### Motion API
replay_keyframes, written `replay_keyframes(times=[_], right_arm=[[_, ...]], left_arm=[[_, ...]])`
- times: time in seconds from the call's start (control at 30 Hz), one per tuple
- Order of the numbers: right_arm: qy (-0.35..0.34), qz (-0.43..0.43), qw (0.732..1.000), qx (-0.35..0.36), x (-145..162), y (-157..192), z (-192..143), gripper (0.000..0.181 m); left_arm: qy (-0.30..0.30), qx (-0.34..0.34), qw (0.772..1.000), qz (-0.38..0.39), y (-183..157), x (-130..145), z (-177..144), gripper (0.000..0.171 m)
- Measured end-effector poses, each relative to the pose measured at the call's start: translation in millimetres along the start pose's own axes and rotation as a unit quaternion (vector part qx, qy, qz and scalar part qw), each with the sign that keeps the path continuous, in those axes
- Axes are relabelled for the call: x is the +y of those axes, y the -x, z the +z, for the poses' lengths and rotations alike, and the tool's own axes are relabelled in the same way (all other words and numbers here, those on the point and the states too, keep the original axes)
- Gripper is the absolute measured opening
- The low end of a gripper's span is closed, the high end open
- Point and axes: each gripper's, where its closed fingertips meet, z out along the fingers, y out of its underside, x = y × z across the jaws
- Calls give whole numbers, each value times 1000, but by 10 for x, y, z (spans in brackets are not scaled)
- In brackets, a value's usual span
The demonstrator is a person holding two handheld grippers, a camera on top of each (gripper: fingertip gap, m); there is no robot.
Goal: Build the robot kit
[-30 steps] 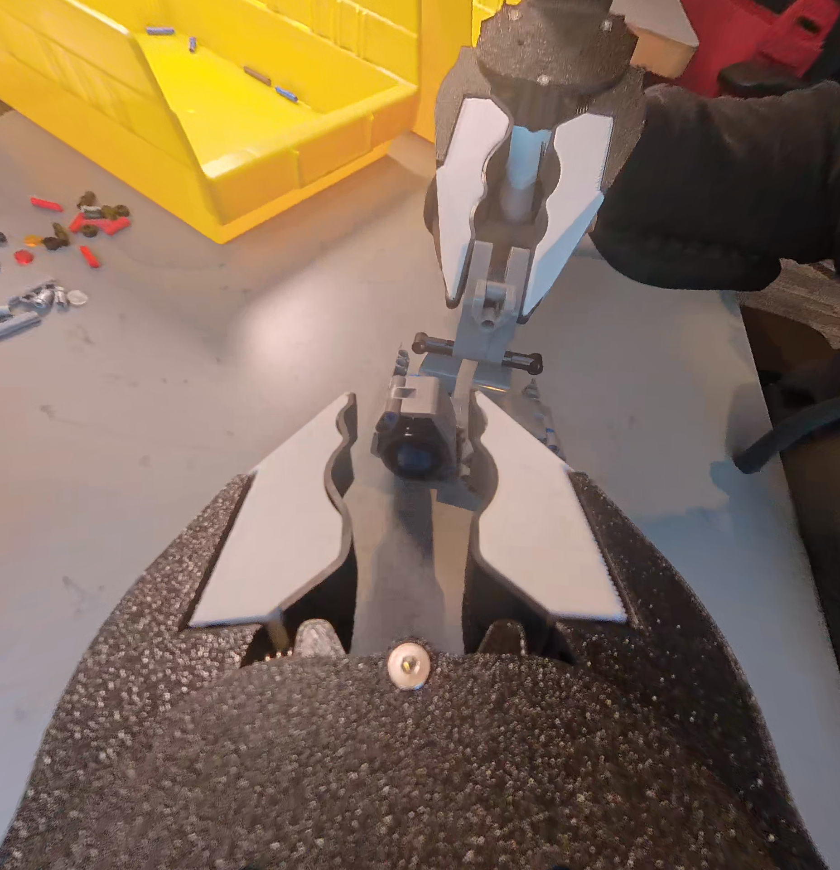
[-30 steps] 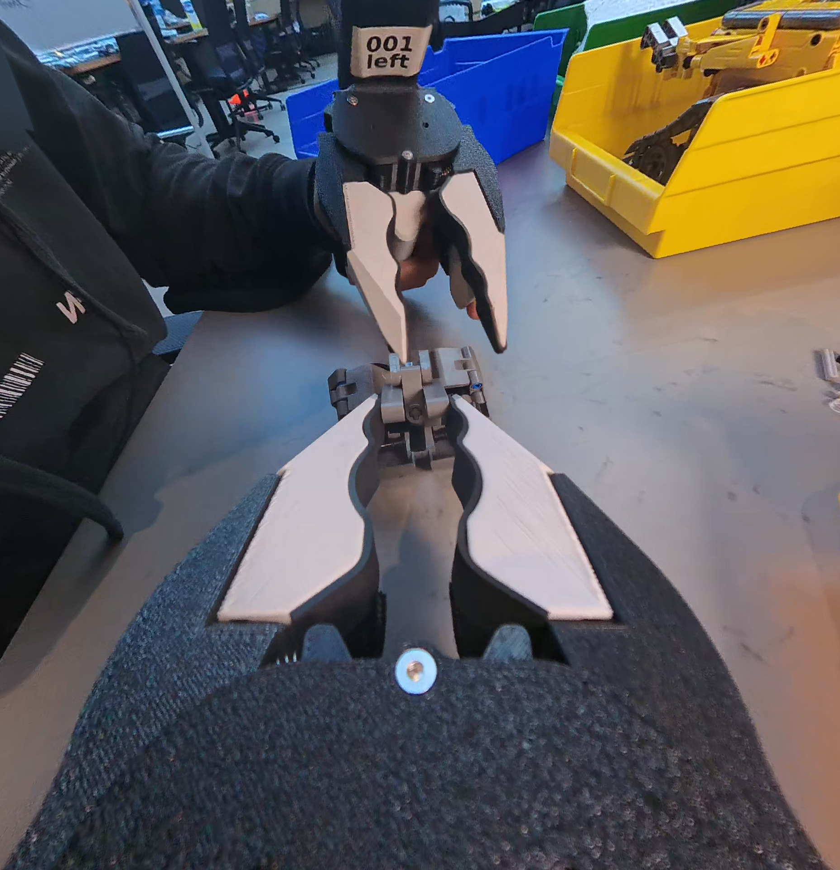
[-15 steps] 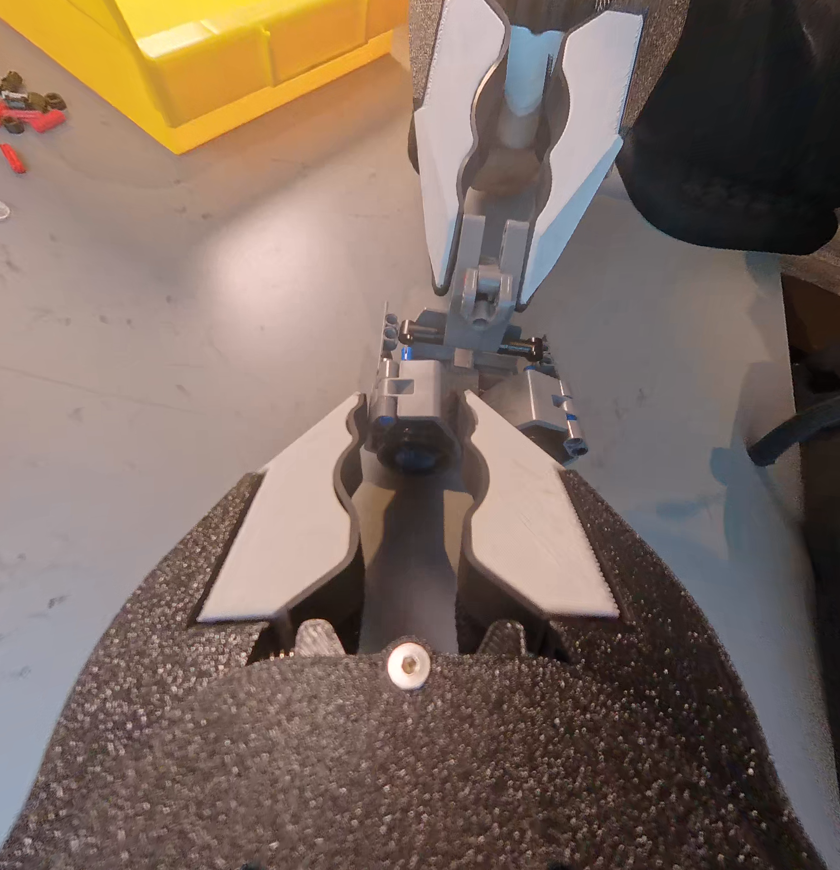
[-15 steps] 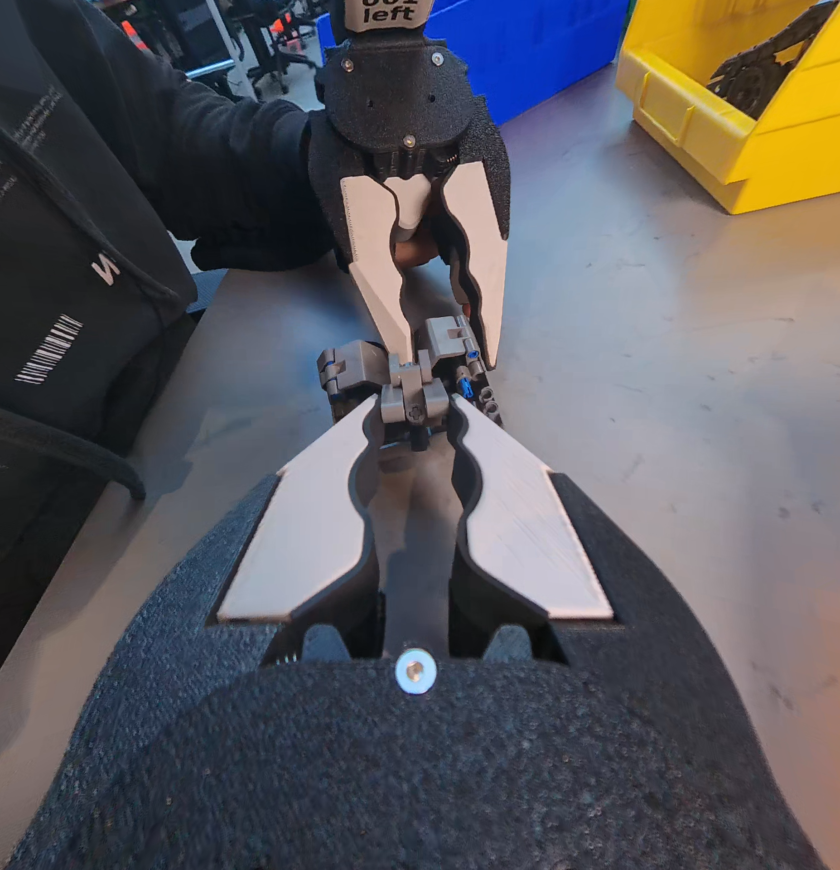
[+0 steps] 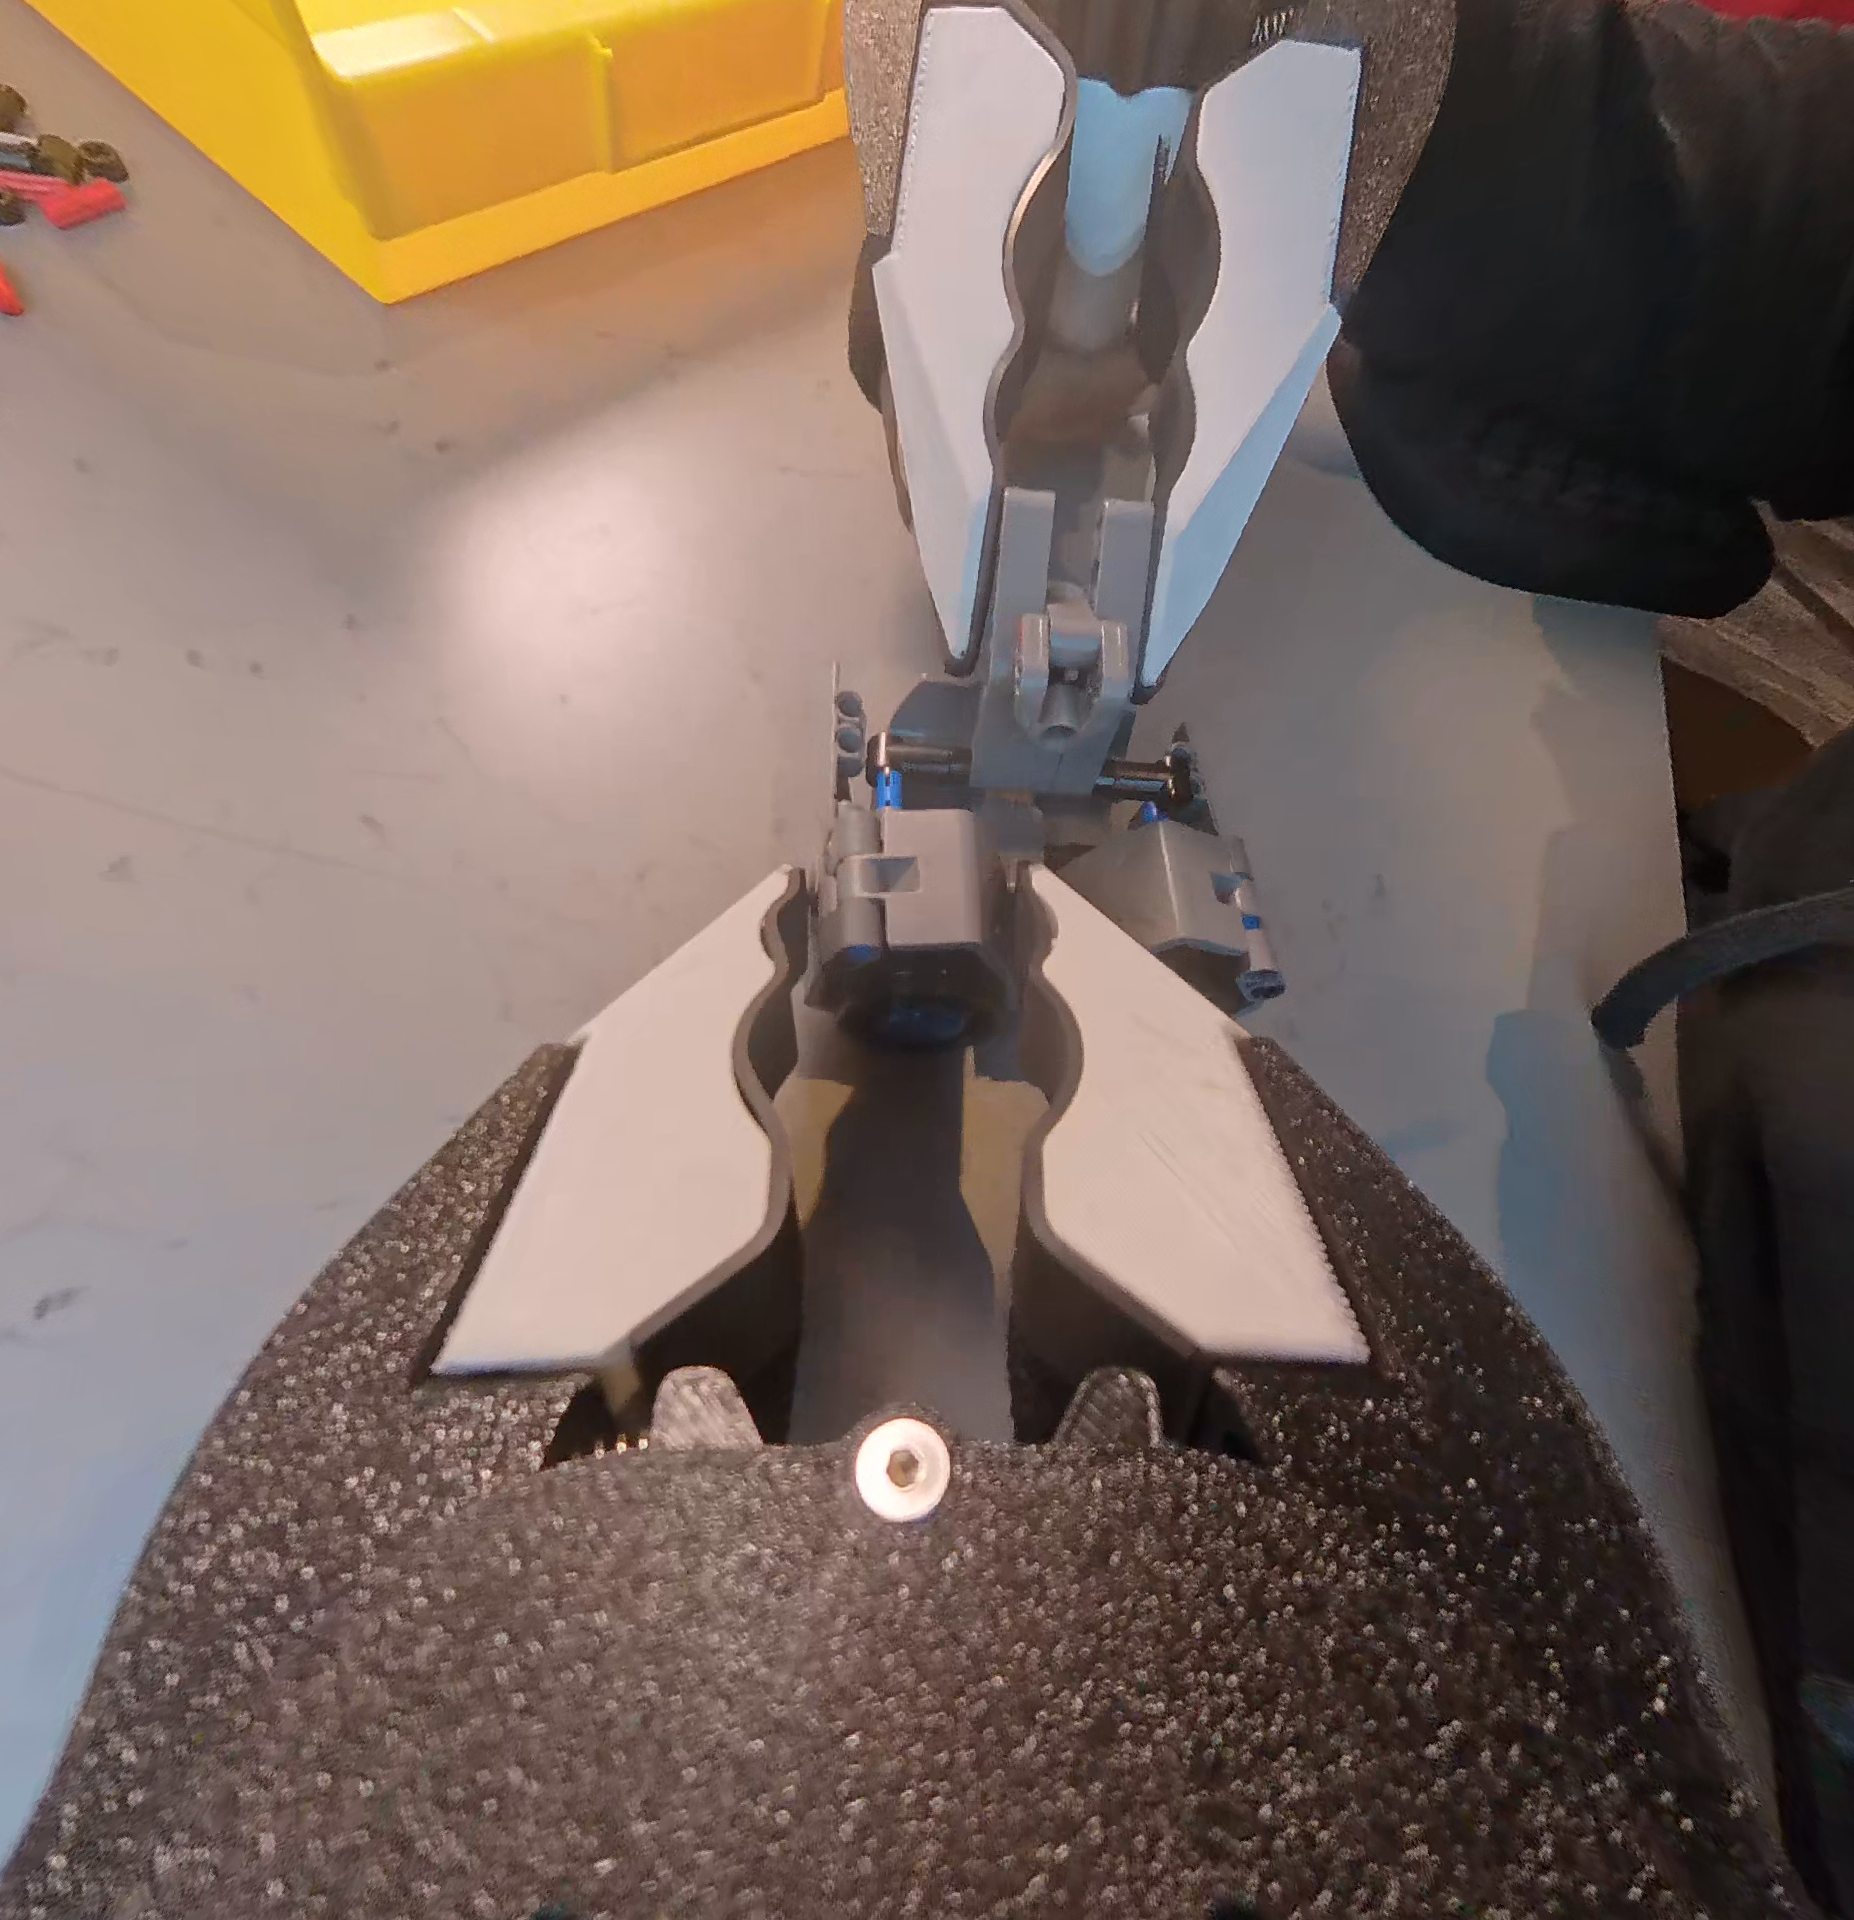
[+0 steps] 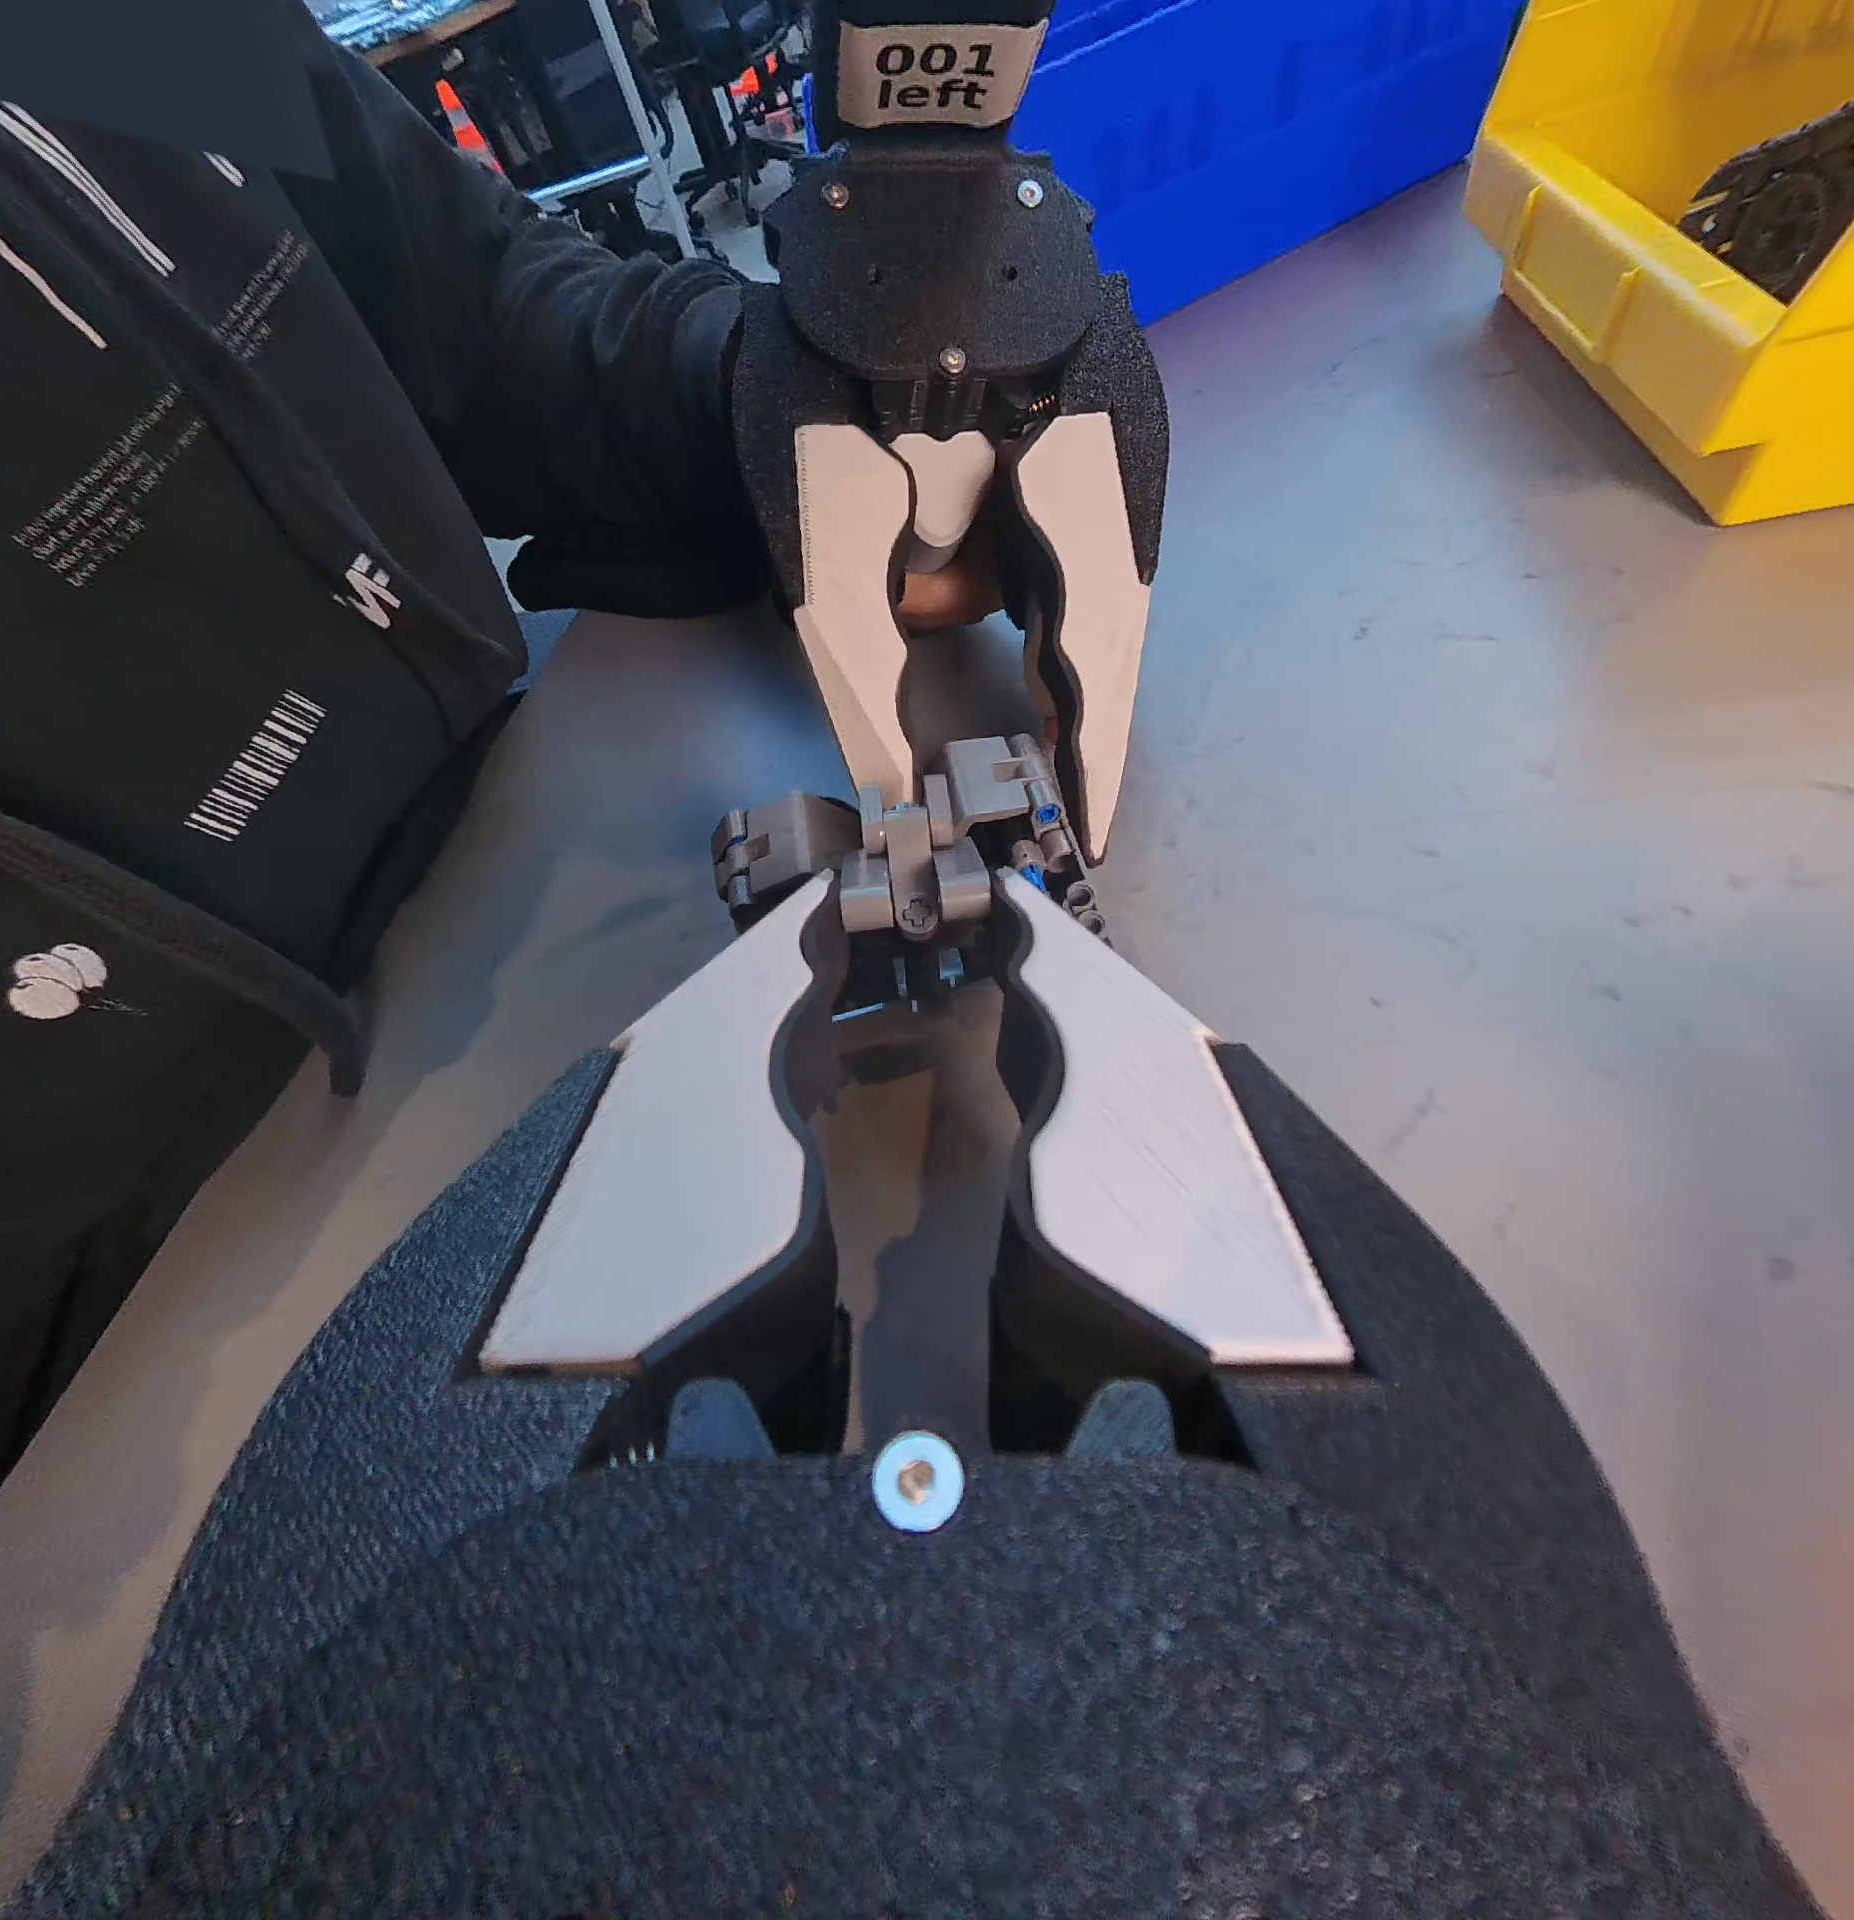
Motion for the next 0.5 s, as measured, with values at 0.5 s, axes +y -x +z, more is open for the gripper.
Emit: replay_keyframes(times=[0.5], right_arm=[[-152, -91, 980, -95, -684, 492, -160, 25]], left_arm=[[-147, 213, 966, 16, -585, -571, -401, 31]])
